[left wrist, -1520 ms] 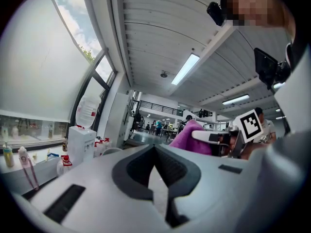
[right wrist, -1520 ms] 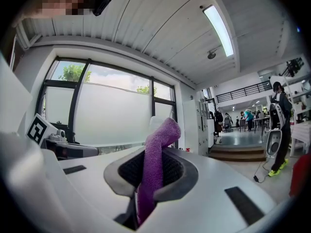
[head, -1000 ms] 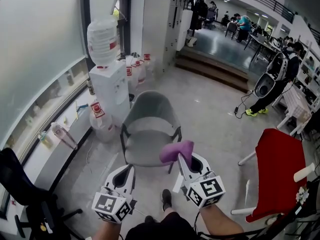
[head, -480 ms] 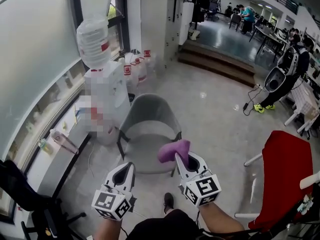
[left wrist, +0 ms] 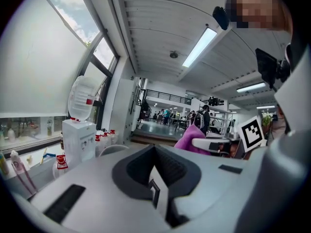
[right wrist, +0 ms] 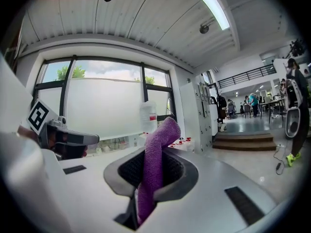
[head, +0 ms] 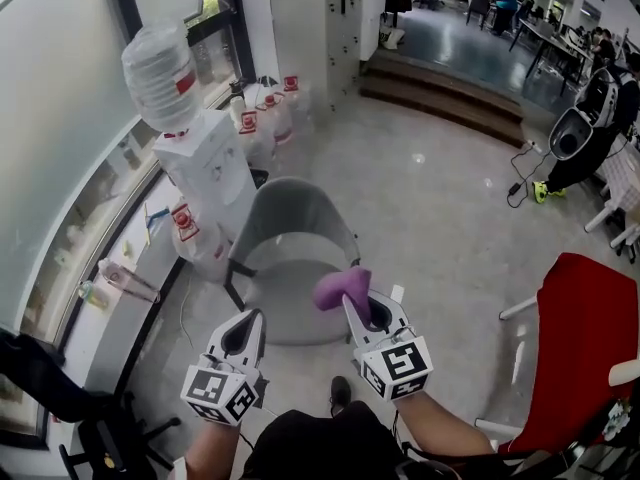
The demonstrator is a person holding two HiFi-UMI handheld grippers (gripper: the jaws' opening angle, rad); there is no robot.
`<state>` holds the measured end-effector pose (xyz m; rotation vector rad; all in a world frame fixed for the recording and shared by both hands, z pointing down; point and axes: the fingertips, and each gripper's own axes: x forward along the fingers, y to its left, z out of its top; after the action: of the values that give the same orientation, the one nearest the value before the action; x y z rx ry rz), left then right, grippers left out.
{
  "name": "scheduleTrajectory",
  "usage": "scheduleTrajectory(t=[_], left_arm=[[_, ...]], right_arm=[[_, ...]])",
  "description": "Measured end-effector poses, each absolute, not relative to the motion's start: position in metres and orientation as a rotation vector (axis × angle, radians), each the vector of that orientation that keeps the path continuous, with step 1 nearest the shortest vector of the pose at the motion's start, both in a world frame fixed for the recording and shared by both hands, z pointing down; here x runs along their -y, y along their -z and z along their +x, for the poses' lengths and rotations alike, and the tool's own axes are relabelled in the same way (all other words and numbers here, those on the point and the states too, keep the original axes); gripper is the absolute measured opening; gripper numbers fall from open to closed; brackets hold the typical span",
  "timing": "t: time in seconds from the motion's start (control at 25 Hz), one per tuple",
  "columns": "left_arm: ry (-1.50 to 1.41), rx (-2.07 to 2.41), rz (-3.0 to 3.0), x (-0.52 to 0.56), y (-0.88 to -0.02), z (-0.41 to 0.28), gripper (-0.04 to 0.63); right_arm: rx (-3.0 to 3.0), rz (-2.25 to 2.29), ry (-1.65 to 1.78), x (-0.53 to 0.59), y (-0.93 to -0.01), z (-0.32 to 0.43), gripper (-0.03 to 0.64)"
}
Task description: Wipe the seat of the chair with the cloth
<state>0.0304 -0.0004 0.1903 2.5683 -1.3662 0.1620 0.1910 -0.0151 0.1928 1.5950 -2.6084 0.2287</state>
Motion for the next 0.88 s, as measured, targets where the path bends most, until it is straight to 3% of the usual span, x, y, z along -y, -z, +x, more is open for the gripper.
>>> scheduleTrajectory(t=[0.88], left_arm=[[-0.384, 1.235, 2.357, 0.087, -0.394, -0.012, 0.005]], right_arm=[[2.272, 1.479, -0.491, 0.087, -0.430, 0.173, 0.046]])
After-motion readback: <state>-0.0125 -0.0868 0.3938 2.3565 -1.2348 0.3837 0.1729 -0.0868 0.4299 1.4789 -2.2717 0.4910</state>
